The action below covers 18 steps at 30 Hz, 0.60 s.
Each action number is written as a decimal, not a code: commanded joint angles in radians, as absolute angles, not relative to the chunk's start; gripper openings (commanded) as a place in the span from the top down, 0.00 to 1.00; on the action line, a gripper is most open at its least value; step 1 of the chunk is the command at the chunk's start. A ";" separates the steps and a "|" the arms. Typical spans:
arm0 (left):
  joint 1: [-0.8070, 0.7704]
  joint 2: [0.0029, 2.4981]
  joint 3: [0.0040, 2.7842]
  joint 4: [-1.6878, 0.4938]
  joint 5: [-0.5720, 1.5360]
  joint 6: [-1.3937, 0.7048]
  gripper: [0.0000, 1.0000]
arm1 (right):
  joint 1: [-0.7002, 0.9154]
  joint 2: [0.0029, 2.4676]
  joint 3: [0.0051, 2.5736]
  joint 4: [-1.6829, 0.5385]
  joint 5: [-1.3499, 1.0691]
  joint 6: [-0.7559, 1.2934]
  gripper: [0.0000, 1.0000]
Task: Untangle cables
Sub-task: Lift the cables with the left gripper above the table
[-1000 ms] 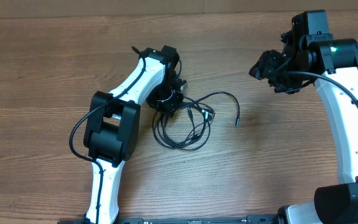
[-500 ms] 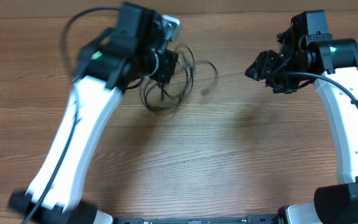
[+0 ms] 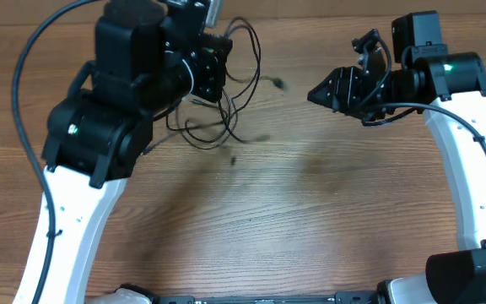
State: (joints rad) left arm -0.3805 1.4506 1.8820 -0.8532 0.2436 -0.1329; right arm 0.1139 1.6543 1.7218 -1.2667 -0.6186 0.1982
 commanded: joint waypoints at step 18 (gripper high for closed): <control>-0.288 1.411 2.341 -0.619 0.229 -0.357 0.96 | 0.173 1.648 1.734 -1.180 -0.645 0.186 0.28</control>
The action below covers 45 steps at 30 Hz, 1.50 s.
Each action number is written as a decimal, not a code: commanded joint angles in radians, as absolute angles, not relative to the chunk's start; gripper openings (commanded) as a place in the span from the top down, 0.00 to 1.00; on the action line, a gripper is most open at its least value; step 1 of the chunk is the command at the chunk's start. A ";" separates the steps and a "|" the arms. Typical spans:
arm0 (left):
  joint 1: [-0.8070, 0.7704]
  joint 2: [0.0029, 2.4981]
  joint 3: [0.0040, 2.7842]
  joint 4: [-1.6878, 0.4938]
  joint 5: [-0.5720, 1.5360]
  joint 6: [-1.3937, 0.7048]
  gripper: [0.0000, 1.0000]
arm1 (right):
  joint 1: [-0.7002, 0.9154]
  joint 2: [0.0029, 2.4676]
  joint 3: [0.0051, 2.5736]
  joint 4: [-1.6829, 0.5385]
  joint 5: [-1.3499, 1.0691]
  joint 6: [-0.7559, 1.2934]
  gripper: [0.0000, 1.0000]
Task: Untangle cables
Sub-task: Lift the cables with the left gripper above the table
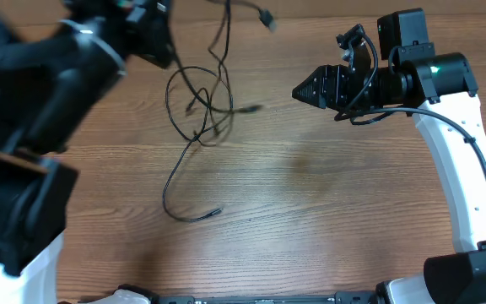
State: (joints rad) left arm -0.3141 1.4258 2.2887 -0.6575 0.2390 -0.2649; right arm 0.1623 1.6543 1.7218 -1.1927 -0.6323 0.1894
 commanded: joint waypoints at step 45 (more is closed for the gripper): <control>-0.321 1.949 2.370 -1.512 0.329 -0.004 0.71 | 0.088 1.819 1.716 -1.233 -0.398 0.252 0.27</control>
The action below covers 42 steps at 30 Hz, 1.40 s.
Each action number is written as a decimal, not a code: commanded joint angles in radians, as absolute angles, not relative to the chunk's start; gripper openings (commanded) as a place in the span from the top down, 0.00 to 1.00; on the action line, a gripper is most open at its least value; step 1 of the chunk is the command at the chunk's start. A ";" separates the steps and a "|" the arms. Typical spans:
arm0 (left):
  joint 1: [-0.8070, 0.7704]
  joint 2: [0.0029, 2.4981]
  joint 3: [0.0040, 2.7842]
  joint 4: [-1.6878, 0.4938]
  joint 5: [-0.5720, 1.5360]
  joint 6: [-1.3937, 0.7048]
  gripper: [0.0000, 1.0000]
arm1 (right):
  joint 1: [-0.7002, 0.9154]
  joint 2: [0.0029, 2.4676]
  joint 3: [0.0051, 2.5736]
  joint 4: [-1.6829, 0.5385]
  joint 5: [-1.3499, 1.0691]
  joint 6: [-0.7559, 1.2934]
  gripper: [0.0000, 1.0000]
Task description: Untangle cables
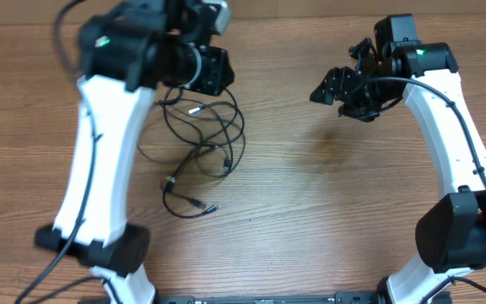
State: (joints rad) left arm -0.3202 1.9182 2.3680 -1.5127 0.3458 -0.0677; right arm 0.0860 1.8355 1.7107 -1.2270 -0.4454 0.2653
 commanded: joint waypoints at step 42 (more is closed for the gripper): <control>-0.299 1.380 1.741 -1.250 0.177 -0.190 0.67 | 0.089 1.820 1.716 -1.271 -0.392 0.207 0.18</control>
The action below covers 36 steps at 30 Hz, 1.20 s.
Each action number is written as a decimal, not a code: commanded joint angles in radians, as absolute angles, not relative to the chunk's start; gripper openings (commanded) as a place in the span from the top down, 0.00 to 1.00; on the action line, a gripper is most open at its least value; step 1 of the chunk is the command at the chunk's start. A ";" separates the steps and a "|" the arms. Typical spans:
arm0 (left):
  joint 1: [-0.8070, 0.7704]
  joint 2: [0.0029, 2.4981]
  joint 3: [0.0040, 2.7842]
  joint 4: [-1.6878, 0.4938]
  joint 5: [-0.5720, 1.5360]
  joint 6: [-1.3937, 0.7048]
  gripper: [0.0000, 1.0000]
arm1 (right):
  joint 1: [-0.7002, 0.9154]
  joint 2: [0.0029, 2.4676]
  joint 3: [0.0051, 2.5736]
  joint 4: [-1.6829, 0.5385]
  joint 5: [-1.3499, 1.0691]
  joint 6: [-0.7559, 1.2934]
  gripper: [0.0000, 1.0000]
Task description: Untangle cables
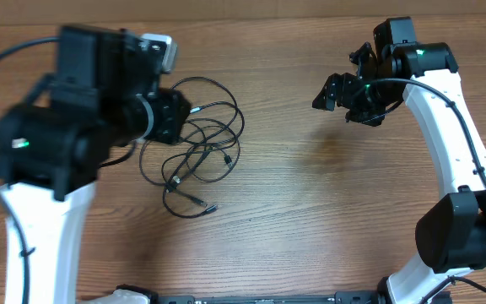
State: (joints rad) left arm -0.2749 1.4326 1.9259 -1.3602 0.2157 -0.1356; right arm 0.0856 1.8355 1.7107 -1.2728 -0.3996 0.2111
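Note:
A tangle of thin black cables (199, 150) lies on the wooden table left of centre, with small plugs on its ends and one loose loop trailing toward the front. My left gripper (172, 118) hovers at the tangle's left edge, its fingers hidden under the blurred black wrist, so its state and any contact with the cables stay unclear. My right gripper (322, 96) hangs over bare table at the back right, well away from the cables, with its fingers together and nothing in them.
The wooden table (310, 219) reaches its far edge close behind both arms. The white left arm (40, 228) fills the left side and the white right arm (467, 143) the right side.
My left arm has shifted left and toward the front, from the tangle's back edge to its left edge. The cables lie slightly rearranged, with a loop now at the back. The right gripper has barely moved.
The left gripper first held the tangle bunched near the back left. Then it had the cables lifted, with one strand dangling to the table. After that the cables lay spread on the table below the gripper, and now they lie beside it.

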 commanded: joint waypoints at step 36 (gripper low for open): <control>-0.326 1.903 1.459 -1.010 0.329 0.404 0.46 | 0.089 1.820 1.716 -1.270 -0.392 0.207 0.18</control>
